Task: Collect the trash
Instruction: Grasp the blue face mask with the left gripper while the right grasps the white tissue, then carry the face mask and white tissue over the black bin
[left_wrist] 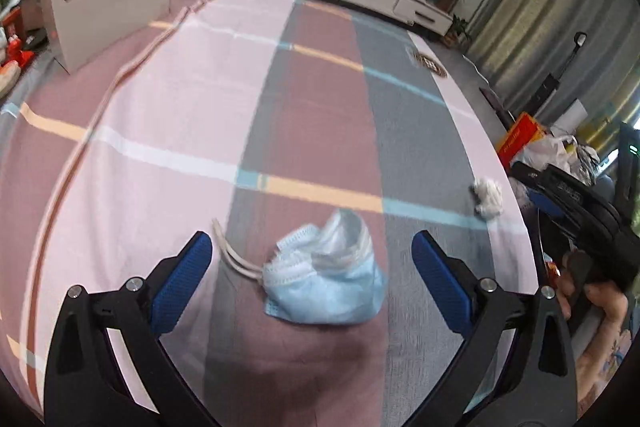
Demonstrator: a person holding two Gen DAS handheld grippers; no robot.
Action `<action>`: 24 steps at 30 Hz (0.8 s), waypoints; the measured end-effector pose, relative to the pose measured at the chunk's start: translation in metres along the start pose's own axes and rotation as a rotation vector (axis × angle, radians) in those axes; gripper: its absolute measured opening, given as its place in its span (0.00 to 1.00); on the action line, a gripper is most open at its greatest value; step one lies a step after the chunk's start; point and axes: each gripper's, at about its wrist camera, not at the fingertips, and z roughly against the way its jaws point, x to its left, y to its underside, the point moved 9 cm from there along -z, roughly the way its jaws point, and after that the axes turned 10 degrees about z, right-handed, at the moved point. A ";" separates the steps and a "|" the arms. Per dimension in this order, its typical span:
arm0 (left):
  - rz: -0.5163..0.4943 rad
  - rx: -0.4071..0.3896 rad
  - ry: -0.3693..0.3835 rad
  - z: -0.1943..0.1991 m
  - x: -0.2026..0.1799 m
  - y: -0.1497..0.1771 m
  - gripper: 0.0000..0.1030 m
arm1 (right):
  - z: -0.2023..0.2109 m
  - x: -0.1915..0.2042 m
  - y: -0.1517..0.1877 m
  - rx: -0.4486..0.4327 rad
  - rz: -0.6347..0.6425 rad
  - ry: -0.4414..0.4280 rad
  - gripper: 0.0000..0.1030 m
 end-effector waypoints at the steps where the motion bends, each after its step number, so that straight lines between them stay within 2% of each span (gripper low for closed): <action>1: 0.003 0.013 0.009 -0.001 0.000 0.003 0.96 | -0.005 -0.001 0.003 0.019 -0.008 -0.003 0.53; 6: -0.007 0.034 -0.003 -0.008 0.001 0.012 0.89 | -0.022 -0.001 0.012 0.071 -0.017 0.009 0.51; 11: -0.019 0.073 -0.013 -0.016 -0.001 0.025 0.73 | -0.031 0.002 0.019 0.098 -0.005 0.021 0.51; 14: -0.029 0.080 -0.028 -0.019 -0.002 0.028 0.64 | -0.035 0.003 0.020 0.111 0.012 0.038 0.46; 18: -0.044 0.085 -0.032 -0.022 -0.004 0.031 0.56 | -0.040 0.003 0.022 0.129 0.020 0.039 0.34; 22: -0.055 0.080 -0.009 -0.022 -0.008 0.032 0.36 | -0.038 0.003 0.021 0.122 0.036 0.049 0.27; 24: -0.053 0.061 0.010 -0.019 -0.012 0.032 0.30 | -0.035 0.002 0.020 0.114 0.037 0.048 0.27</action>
